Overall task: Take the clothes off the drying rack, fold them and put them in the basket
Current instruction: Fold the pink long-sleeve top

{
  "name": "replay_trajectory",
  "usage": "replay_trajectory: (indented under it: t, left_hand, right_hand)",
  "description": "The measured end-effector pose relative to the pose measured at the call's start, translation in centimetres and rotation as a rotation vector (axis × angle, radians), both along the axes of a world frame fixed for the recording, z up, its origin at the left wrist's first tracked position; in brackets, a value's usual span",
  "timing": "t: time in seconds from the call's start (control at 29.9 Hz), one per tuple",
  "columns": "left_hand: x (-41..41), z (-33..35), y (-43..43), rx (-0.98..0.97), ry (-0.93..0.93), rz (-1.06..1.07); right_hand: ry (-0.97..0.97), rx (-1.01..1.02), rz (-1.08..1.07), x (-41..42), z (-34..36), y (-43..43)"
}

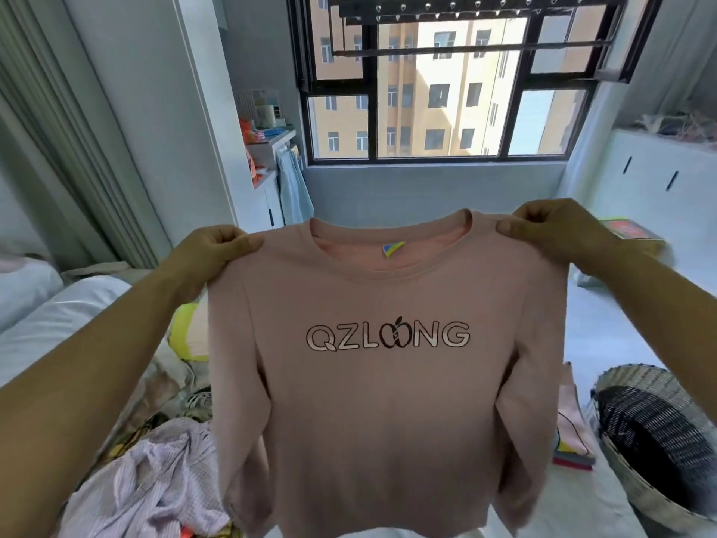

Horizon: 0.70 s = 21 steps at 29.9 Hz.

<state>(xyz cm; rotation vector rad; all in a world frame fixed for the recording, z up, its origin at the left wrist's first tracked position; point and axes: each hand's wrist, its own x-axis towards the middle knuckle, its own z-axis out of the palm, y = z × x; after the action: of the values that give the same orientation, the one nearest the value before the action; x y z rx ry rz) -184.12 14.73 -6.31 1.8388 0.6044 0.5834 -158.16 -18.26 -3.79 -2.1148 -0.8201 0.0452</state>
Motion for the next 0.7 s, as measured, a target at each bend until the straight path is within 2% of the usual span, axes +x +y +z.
replay_trajectory:
  t: [0.2, 0.3, 0.47, 0.57, 0.7]
  left_hand:
    - [4.6, -5.6, 1.3, -0.147, -0.035, 0.146]
    - [6.9, -4.2, 2.5, -0.125, -0.109, 0.185]
    - [8.8, -1.2, 4.6, -0.078, -0.222, 0.134]
    - [8.6, -2.4, 4.4, -0.092, -0.184, 0.061]
    - [7.3, -9.3, 3.2, -0.197, -0.062, -0.053]
  right_hand:
    - [-0.011, 0.013, -0.091, 4.1, -5.6, 3.0]
    - [-0.073, 0.048, -0.115, 5.6, -4.0, 4.2]
    - [-0.209, 0.094, -0.087, 6.4, -0.7, 4.8]
    - [-0.153, 0.08, -0.056, 6.4, -2.5, 3.7]
    - [0.013, -0.012, -0.008, 6.1, -10.5, 2.0]
